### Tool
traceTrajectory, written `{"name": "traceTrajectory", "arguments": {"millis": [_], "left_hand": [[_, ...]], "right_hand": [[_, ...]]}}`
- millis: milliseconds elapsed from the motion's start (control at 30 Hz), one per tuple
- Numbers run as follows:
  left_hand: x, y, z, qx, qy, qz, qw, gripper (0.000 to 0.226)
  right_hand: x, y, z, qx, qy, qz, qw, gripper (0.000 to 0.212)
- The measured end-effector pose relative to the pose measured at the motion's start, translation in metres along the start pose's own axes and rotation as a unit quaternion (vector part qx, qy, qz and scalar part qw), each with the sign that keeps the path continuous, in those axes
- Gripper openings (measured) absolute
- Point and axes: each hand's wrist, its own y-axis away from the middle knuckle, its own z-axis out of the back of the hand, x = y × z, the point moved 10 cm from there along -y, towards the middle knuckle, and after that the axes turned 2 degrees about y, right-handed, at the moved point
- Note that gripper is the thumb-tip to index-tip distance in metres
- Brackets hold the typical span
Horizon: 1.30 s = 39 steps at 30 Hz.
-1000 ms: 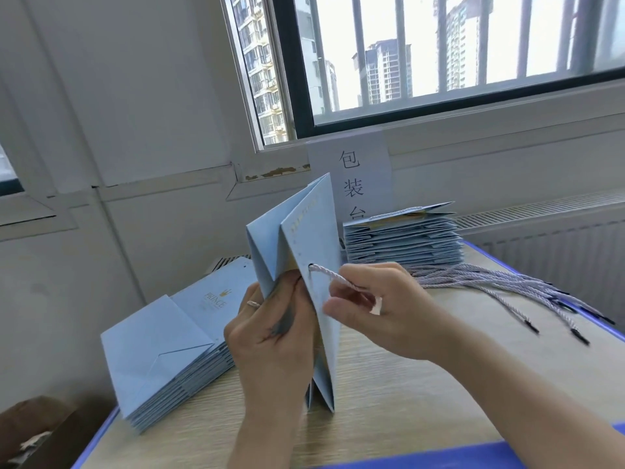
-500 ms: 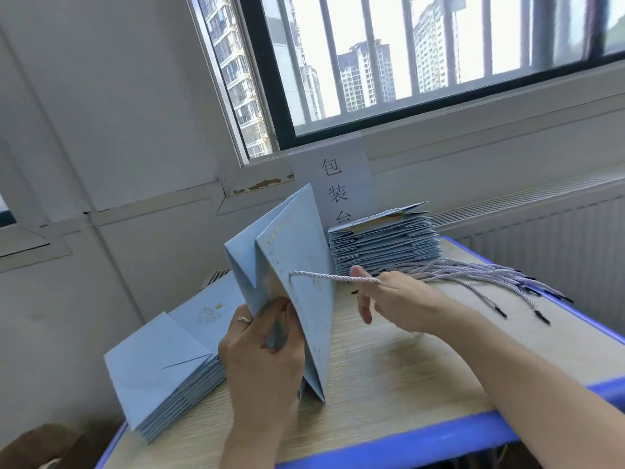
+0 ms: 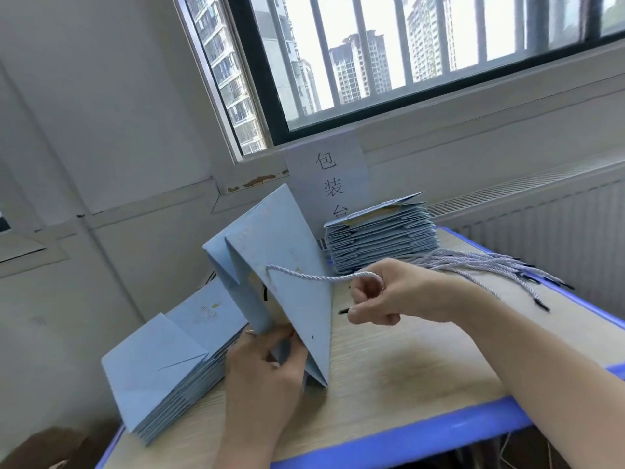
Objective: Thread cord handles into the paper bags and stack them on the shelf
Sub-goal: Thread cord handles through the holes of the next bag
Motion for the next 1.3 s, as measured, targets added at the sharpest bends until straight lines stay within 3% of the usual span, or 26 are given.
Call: {"name": "traceTrajectory", "arguments": {"millis": [100, 300, 400, 500, 667, 900, 1133, 1300], "left_hand": [[0.001, 0.001, -0.007, 0.024, -0.022, 0.003, 0.999, 0.012], [-0.011, 0.001, -0.002, -0.007, -0.043, -0.013, 0.999, 0.019], [-0.018, 0.001, -0.001, -0.022, -0.064, -0.041, 0.997, 0.027], [-0.022, 0.001, -0.002, -0.026, -0.068, -0.057, 0.996, 0.021], [-0.022, 0.002, -0.007, -0.007, -0.069, -0.055, 0.996, 0.046], [-0.024, 0.002, -0.006, -0.001, -0.063, -0.074, 0.995, 0.012], [-0.027, 0.005, -0.015, 0.04, -0.062, -0.096, 0.993, 0.017], [-0.023, 0.005, -0.019, 0.048, -0.07, -0.083, 0.993, 0.015]], "right_hand": [[0.002, 0.001, -0.003, -0.003, -0.007, 0.008, 1.0, 0.035], [0.008, 0.0, -0.016, 0.033, -0.024, 0.023, 0.999, 0.002], [0.009, -0.002, -0.023, 0.04, -0.021, 0.031, 0.998, 0.005], [0.012, -0.003, -0.028, 0.049, -0.01, 0.046, 0.998, 0.007], [0.013, -0.003, -0.03, 0.045, 0.013, 0.05, 0.998, 0.006], [0.014, -0.002, -0.033, 0.059, 0.028, 0.053, 0.996, 0.012], [0.009, -0.004, -0.036, 0.061, 0.035, 0.049, 0.996, 0.005], [0.008, -0.007, -0.021, -0.004, 0.07, 0.069, 0.995, 0.019]]}}
